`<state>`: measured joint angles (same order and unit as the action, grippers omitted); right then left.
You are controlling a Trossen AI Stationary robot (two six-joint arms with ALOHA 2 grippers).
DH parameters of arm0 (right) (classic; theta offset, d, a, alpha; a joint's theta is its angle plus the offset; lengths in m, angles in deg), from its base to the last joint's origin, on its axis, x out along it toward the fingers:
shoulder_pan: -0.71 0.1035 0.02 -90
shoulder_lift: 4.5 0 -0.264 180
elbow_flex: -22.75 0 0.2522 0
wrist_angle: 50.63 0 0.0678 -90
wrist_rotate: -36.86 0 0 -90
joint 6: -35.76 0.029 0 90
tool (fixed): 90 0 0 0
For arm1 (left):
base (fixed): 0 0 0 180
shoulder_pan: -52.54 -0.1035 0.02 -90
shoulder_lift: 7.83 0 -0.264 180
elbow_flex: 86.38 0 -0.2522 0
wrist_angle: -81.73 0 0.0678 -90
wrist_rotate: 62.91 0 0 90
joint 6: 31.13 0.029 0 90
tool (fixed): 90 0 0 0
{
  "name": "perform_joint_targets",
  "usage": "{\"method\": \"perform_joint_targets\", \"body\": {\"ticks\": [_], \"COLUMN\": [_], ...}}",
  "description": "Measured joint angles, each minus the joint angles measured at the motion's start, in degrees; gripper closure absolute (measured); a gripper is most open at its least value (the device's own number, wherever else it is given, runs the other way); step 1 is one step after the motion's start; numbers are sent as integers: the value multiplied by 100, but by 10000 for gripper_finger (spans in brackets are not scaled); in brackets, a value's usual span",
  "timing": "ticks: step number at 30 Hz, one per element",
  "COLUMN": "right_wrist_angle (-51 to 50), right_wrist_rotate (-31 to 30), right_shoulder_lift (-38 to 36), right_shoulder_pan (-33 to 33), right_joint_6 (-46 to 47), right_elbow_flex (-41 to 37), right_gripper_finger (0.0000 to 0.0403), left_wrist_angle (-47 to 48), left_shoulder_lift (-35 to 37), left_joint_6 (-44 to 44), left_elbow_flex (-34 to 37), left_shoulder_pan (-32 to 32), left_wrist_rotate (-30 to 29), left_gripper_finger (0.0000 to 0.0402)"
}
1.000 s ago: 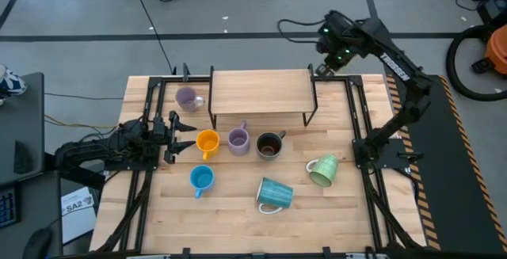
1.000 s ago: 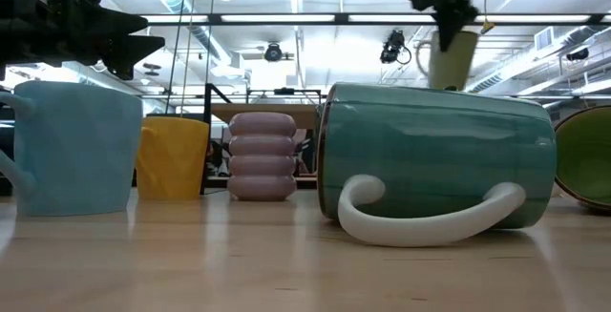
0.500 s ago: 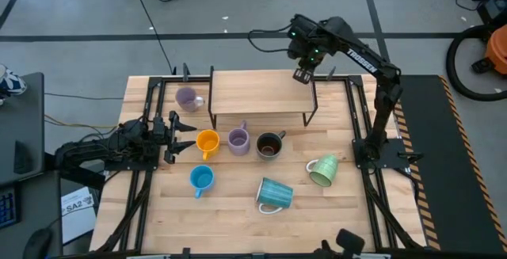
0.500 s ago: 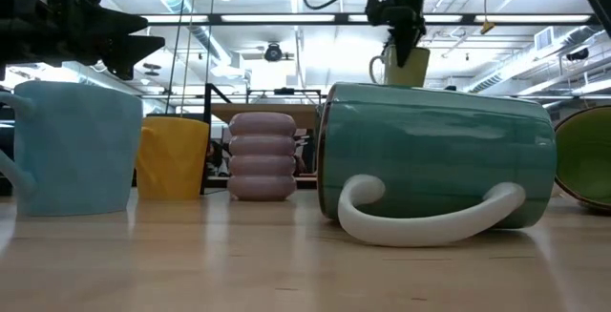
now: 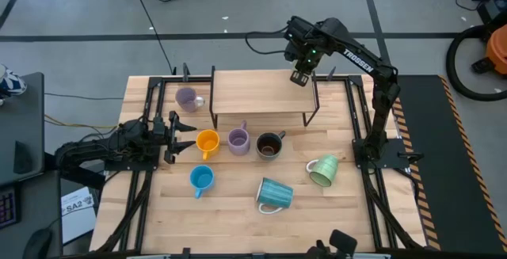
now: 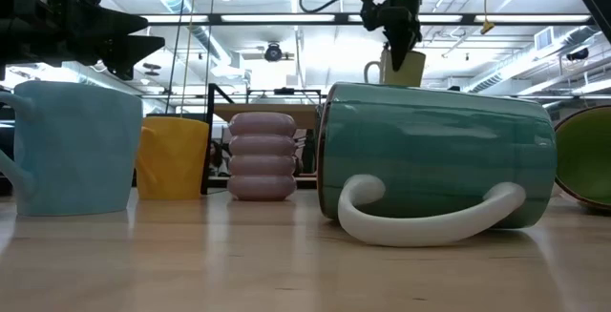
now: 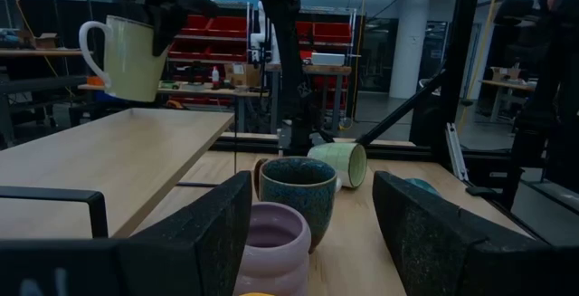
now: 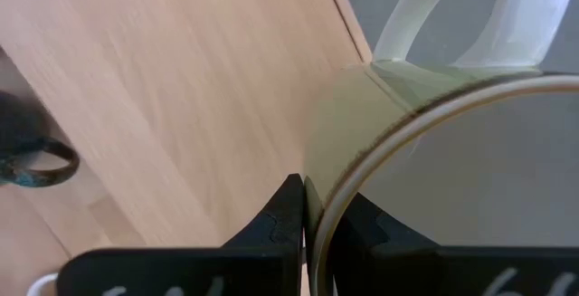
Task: Place coffee mugs
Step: Put the white mug on the shelf
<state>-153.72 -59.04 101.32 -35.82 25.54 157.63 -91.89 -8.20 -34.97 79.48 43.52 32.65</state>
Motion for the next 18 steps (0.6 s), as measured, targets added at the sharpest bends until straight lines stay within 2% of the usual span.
{"method": "perform_joint_targets", "body": {"ticks": [9, 18], "right_wrist_angle": [202, 232], "right_wrist_rotate": [-69, -127], "right_shoulder_lift": [-8, -17], "right_shoulder_pan": [4, 4], "right_joint_6": [-44, -28], "right_elbow_flex": [-543, -605], "right_gripper_finger": [368, 358], "left_wrist_angle": [0, 2], "left_shoulder_lift": [2, 2], "left_joint_6": [2, 4], "left_elbow_flex": [0, 0], "left_shoulder_pan": [-1, -2], "left_wrist_rotate": [0, 0], "left_gripper_finger": [164, 164]}}
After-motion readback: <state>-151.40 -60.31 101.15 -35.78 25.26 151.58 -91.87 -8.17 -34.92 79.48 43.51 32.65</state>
